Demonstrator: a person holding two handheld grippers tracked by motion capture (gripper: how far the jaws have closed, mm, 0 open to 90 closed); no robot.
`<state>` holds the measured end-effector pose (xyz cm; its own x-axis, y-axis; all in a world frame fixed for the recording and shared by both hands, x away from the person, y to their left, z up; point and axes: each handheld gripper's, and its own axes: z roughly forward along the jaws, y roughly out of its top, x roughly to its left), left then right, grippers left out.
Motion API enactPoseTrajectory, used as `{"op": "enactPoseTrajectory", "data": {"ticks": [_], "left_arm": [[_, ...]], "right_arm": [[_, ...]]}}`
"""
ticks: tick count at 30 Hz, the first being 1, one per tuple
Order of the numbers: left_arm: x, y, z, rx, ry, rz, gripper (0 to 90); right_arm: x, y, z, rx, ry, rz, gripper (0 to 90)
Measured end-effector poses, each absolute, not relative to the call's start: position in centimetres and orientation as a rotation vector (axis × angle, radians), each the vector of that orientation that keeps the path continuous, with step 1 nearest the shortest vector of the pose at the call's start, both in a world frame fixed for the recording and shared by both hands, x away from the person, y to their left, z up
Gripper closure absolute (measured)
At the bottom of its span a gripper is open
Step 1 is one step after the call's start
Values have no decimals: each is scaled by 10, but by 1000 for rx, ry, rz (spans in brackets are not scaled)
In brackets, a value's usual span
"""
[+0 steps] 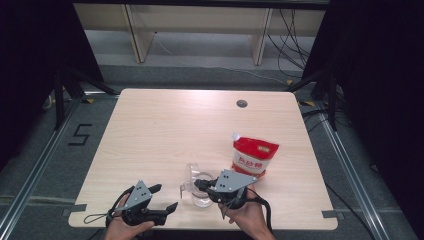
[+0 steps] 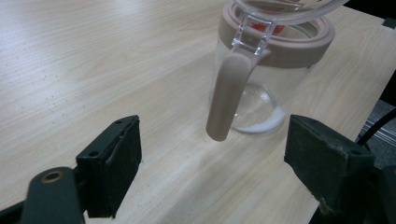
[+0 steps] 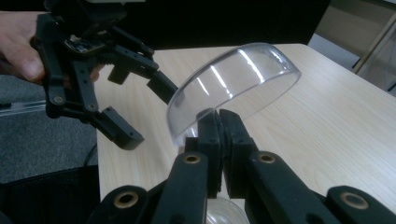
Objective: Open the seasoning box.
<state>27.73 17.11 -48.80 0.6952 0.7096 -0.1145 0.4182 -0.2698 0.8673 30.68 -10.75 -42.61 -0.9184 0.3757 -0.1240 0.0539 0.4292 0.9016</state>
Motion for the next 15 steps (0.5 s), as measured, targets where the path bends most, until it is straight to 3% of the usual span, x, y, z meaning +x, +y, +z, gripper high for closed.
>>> {"op": "enactPoseTrajectory", "data": {"ticks": [15], "left_arm": [[276,178,-492,1914,894,348,166]], "right_arm": [[303,-83,-425,302,2409,1486,872]]}}
